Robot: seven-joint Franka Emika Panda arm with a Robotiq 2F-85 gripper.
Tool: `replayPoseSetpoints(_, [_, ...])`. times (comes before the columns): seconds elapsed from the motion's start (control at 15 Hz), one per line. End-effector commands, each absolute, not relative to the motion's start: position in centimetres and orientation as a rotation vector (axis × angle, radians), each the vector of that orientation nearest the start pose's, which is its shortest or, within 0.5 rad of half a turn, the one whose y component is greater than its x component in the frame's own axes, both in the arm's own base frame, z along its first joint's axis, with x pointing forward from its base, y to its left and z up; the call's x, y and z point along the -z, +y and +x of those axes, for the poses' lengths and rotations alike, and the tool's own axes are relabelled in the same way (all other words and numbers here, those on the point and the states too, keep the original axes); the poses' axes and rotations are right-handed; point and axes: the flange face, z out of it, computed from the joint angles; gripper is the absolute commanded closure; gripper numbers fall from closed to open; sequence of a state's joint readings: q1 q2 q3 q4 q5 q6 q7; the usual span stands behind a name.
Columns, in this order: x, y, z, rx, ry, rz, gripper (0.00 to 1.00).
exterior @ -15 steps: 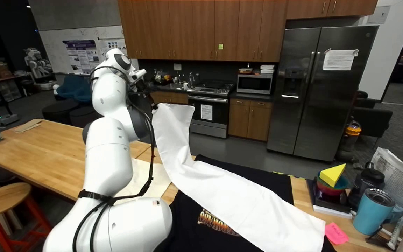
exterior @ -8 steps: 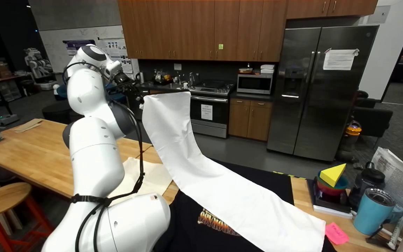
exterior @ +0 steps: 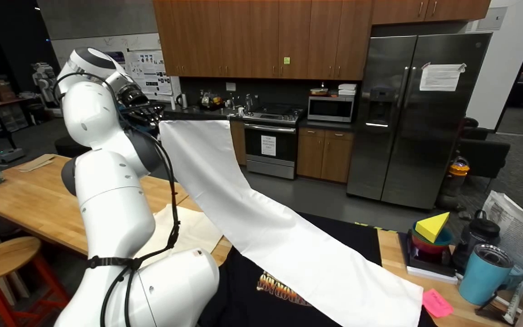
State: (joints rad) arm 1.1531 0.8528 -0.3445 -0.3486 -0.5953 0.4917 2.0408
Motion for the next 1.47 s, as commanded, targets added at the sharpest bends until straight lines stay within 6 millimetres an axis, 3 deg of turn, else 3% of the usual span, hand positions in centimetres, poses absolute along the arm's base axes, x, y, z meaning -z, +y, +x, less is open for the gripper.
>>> replayPoseSetpoints(0.0, [-63.3, 45.8, 35.4, -0.730, -1.849, 1.541, 0.99])
replayPoseSetpoints(0.27, [-65.8, 45.3, 35.7, -0.728, -1.938, 1.629, 0.99])
replayPoseSetpoints(0.73, [-69.0, 46.6, 37.8, -0.713, -2.126, 1.901, 0.99])
replayPoseSetpoints(1.07, [-69.7, 48.4, 41.5, -0.696, -2.203, 2.165, 0.99])
replayPoseSetpoints(1.4, [-68.2, 49.4, 46.8, -0.525, -2.128, 2.490, 0.99])
